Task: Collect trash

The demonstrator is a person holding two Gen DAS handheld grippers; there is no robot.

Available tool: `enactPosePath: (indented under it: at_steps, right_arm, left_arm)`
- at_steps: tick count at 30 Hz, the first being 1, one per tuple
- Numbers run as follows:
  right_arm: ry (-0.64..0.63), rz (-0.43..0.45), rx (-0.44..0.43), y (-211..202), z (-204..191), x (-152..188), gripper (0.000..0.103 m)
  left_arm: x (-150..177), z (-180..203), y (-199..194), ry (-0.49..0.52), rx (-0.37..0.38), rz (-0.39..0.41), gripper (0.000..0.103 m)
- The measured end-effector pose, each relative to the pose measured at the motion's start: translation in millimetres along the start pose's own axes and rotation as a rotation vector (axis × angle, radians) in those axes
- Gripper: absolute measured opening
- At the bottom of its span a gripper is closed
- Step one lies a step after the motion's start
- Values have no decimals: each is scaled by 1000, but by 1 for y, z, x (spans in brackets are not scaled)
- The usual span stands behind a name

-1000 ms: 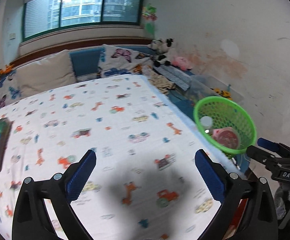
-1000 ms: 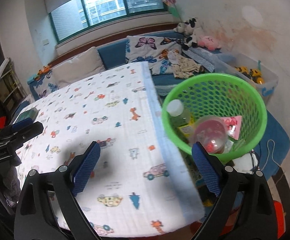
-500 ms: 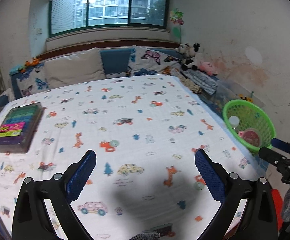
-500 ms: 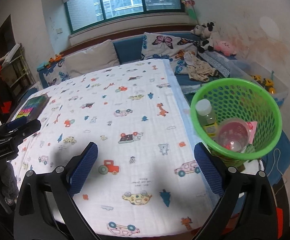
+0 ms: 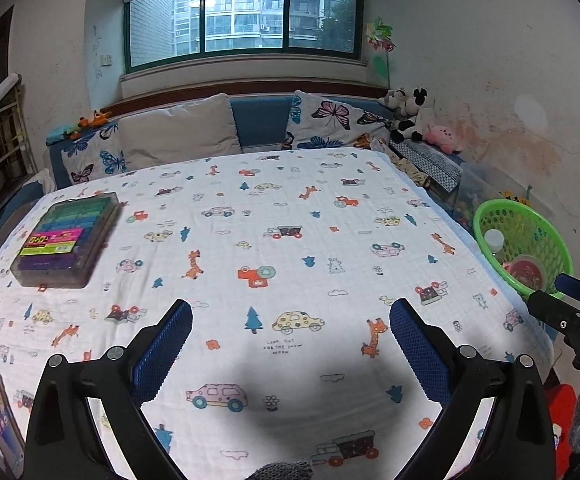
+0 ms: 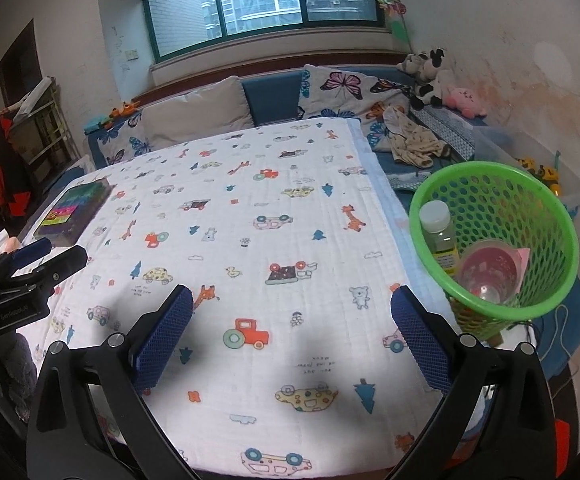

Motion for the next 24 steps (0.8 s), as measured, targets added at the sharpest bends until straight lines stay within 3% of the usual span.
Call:
enactPosePath:
  at_steps: [12, 24]
  right_arm:
    - [8, 2, 27, 1, 2, 2, 99]
    - [10, 1, 30, 3, 1, 2, 99]
  left_arm:
    - [-2, -7, -7, 5, -69, 27, 96]
    - [-1, -13, -7, -10, -78, 21, 96]
Point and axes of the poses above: each gripper's, at about its wrist camera, not at the fingertips, and y roughly the way its jaws point, z to its right, x to its underside, the point moved 3 cm from there along y, roughly the way its jaws point, and after that the axes turned 7 degrees about -y, right-handed, at the moved point
